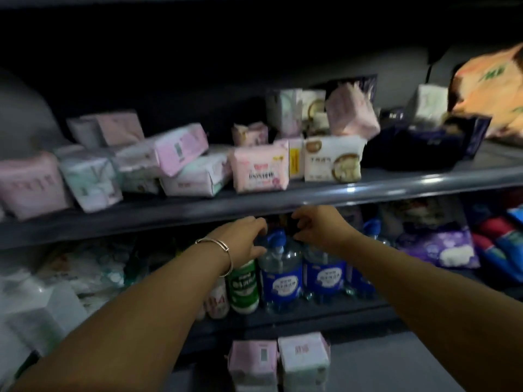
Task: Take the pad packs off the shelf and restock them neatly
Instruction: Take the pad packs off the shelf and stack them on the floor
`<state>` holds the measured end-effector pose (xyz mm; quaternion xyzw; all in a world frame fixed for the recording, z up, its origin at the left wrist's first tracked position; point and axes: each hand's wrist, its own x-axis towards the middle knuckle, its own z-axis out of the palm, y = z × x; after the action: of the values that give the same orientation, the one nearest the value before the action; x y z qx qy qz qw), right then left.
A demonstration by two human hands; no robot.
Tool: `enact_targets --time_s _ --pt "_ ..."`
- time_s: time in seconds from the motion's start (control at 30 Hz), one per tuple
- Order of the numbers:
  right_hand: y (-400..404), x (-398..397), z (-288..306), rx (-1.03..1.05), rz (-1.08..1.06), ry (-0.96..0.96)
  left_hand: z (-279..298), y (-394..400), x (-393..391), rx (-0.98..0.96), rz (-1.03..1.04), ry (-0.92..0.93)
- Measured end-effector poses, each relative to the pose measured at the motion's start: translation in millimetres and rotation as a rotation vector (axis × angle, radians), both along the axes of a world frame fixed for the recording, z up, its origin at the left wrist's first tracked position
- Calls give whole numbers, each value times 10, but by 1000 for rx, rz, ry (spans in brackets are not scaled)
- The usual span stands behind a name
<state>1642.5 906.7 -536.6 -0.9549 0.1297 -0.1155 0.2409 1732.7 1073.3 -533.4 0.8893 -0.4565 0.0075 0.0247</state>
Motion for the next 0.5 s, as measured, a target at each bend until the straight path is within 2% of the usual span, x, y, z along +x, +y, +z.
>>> enact_targets --time_s 0.23,0.5 --pt "-66 330 969 -78 -68 -173 962 -26 293 -209 -25 -97" --pt "-511 894 1327 -82 -154 -220 1387 -494 872 -271 -59 -141"
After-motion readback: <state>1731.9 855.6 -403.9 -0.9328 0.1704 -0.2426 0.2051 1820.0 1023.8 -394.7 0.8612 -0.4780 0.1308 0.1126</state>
